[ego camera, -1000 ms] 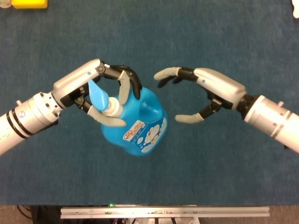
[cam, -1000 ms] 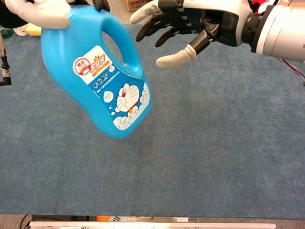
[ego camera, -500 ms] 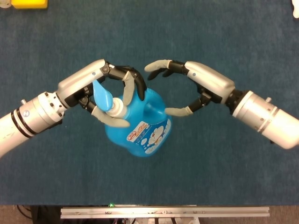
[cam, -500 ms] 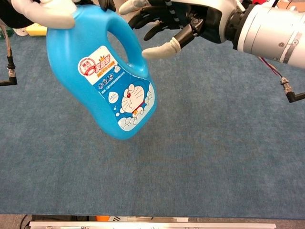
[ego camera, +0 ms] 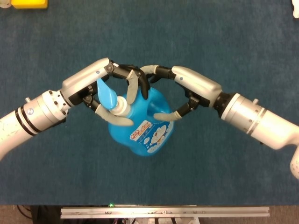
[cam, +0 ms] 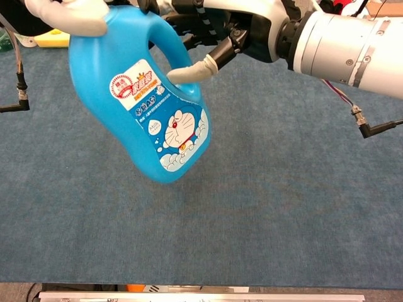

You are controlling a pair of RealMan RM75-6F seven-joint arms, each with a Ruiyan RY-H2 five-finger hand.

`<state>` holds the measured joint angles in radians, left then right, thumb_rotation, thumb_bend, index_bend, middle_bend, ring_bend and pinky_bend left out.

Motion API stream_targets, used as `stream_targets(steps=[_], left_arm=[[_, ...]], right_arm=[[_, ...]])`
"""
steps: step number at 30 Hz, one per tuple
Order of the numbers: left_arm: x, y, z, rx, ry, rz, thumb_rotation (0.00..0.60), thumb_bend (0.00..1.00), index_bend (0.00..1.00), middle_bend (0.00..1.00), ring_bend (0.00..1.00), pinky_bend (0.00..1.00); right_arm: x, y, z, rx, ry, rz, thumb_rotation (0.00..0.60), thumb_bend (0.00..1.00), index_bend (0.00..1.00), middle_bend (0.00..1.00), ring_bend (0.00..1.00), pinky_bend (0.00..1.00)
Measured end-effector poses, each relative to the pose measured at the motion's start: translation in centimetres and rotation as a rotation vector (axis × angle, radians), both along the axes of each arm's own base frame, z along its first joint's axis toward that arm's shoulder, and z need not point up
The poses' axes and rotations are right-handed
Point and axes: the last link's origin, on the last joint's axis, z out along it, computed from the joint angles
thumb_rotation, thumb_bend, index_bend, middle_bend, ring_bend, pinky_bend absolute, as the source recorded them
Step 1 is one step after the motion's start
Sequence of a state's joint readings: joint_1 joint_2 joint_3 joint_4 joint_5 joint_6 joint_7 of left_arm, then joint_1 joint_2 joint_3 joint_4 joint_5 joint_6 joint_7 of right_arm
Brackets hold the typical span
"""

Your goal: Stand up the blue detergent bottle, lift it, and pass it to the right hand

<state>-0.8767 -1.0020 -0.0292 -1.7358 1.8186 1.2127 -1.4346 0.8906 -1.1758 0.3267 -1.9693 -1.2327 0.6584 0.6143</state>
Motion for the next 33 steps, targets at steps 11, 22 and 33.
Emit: stream_targets(steps=[11, 22, 33], left_arm=[[-0.18, 0.35, -0.18, 0.005, 0.002, 0.002, 0.600, 0.19, 0.66, 0.62, 0.43, 0.59], [-0.28, 0.68, -0.28, 0.007, 0.000, 0.011, 0.600, 0.19, 0.66, 0.62, 0.43, 0.59], [-0.22, 0.84, -0.17, -0.010, -0.020, 0.024, 0.600, 0.19, 0.66, 0.62, 0.43, 0.59]], right_arm=[[-0.17, -0.19, 0.02, -0.007, -0.007, -0.014, 0.600, 0.37, 0.27, 0.35, 0.23, 0.32], [-0.18, -0.18, -0.11, -0.004, -0.017, -0.020, 0.600, 0.43, 0.34, 0.39, 0.30, 0.40], [0.08, -0.16, -0.61, -0.004, -0.029, -0.016, 0.600, 0.44, 0.36, 0.40, 0.31, 0.40]])
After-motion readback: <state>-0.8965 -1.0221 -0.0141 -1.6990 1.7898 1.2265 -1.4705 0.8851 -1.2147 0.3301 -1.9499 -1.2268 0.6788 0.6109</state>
